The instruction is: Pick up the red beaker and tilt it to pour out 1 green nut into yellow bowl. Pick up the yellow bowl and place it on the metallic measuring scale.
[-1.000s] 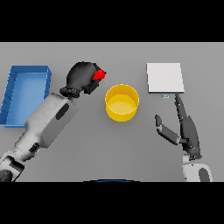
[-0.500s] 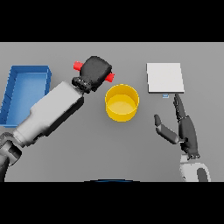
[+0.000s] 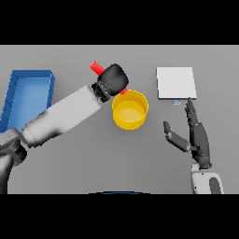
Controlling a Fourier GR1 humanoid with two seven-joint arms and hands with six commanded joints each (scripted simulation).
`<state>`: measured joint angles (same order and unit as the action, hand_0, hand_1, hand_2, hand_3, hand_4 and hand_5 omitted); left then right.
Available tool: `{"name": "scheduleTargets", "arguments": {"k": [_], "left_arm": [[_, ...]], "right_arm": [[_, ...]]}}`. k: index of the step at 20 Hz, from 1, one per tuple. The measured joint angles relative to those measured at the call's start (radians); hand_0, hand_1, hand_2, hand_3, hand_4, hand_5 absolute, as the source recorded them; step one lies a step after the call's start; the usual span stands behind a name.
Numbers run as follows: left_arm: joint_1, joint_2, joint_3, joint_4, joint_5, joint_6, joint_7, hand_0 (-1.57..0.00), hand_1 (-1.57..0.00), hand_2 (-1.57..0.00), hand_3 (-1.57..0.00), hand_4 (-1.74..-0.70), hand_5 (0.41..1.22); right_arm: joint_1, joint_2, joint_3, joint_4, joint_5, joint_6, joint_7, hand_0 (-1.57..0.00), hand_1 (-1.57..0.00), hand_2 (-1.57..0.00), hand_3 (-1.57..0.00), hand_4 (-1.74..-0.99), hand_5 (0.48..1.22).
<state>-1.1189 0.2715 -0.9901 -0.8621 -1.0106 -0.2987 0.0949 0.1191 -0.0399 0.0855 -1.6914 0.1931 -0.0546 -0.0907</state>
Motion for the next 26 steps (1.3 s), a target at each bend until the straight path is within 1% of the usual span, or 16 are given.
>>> {"name": "scheduleTargets", "arguments": {"k": [2,5,6,8,9,10,13,16,18,20,21,22,23,24,25,26], "left_arm": [[-0.026,-0.009,-0.040,0.013,-0.020,-0.015,-0.011,-1.57,-1.57,-1.57,-1.55,-1.74,1.221],[-0.076,-0.014,-0.093,0.038,-0.053,-0.006,-0.047,-1.57,-1.57,-1.57,-1.56,-1.74,1.221],[-0.083,-0.008,-0.107,0.041,-0.058,-0.009,-0.055,-1.57,-1.57,-1.57,-1.56,-1.74,1.221],[-0.111,-0.026,-0.141,0.071,-0.077,-0.030,-0.056,-1.57,-1.57,-1.57,-1.57,-1.74,1.221],[-0.135,-0.033,-0.160,0.086,-0.089,-0.039,-0.066,-1.57,-1.57,-1.57,-1.57,-1.74,1.221],[-0.150,-0.043,-0.176,0.104,-0.095,-0.050,-0.073,-1.57,-1.57,-1.57,-1.57,-1.73,1.221],[-0.178,-0.046,-0.235,0.118,-0.120,-0.050,-0.112,-1.57,-1.57,-1.57,-1.57,-1.73,1.221],[-0.214,-0.047,-0.281,0.126,-0.142,-0.027,-0.145,-1.57,-1.57,-1.57,-1.57,-1.73,1.221],[-0.235,-0.049,-0.303,0.140,-0.150,-0.012,-0.161,-1.57,-1.57,-1.57,-1.57,-1.73,1.221],[-0.273,-0.036,-0.302,0.159,-0.137,-0.020,-0.188,-1.57,-1.57,-1.57,-1.57,-1.73,1.221],[-0.294,-0.034,-0.289,0.159,-0.121,-0.024,-0.201,-1.57,-1.57,-1.57,-1.57,-1.73,1.221],[-0.323,-0.014,-0.275,0.171,-0.115,-0.002,-0.202,-1.57,-1.57,-1.57,-1.49,-1.73,1.221],[-0.351,-0.001,-0.257,0.176,-0.105,0.012,-0.193,-1.57,-1.57,-1.40,-1.51,-1.68,1.221],[-0.381,0.018,-0.241,0.181,-0.093,0.008,-0.195,-1.57,-1.57,-1.43,-1.27,-1.69,1.221],[-0.410,0.030,-0.217,0.209,-0.078,0.027,-0.189,-1.57,-1.57,-1.46,-1.04,-1.70,1.221],[-0.433,0.047,-0.197,0.226,-0.060,0.039,-0.201,-1.57,-1.57,-1.48,-1.15,-1.70,1.221]], "right_arm": [[0.009,-0.008,-0.001,-0.010,0.003,0.001,-0.014,0.00,0.00,0.00,0.00,-1.286,0.618],[-0.004,-0.002,0.002,0.011,0.022,-0.013,0.010,0.00,0.00,0.00,0.00,-1.276,0.593],[0.009,0.001,0.005,0.004,0.028,-0.019,-0.002,0.00,0.00,0.00,0.00,-1.270,0.588],[0.005,-0.009,-0.003,0.005,0.027,-0.019,0.000,0.00,0.00,0.00,0.00,-1.250,0.583],[0.005,-0.010,0.003,-0.007,0.041,-0.028,0.004,0.00,0.00,0.00,0.00,-1.236,0.582],[0.005,-0.006,0.005,0.004,0.051,-0.034,0.007,0.00,0.00,0.00,0.00,-1.225,0.583],[0.005,-0.002,0.012,-0.003,0.053,-0.031,0.009,0.00,0.00,0.00,0.00,-1.204,0.591],[0.015,-0.009,0.016,0.000,0.063,-0.031,-0.017,0.00,0.00,0.00,0.00,-1.209,0.593],[-0.001,-0.013,0.009,0.003,0.068,-0.040,0.000,0.00,0.00,0.00,0.00,-1.207,0.594],[0.004,-0.010,0.011,0.005,0.070,-0.042,-0.005,0.00,0.00,0.00,0.00,-1.206,0.592],[0.011,-0.011,0.011,0.004,0.066,-0.039,-0.019,0.00,0.00,0.00,0.00,-1.209,0.592],[0.014,-0.003,0.022,-0.012,0.076,-0.045,-0.033,0.00,0.00,0.00,0.00,-1.203,0.592],[0.004,-0.006,0.017,-0.008,0.079,-0.048,-0.016,0.00,0.00,0.00,0.00,-1.201,0.592],[0.003,-0.010,0.014,-0.002,0.076,-0.044,-0.012,0.00,0.00,0.00,0.00,-1.190,0.594],[0.002,-0.009,0.016,0.007,0.080,-0.047,-0.016,0.00,0.00,0.00,0.00,-1.186,0.596],[-0.001,-0.005,0.014,0.005,0.066,-0.041,-0.023,0.00,0.00,0.00,0.00,-1.183,0.596]]}}
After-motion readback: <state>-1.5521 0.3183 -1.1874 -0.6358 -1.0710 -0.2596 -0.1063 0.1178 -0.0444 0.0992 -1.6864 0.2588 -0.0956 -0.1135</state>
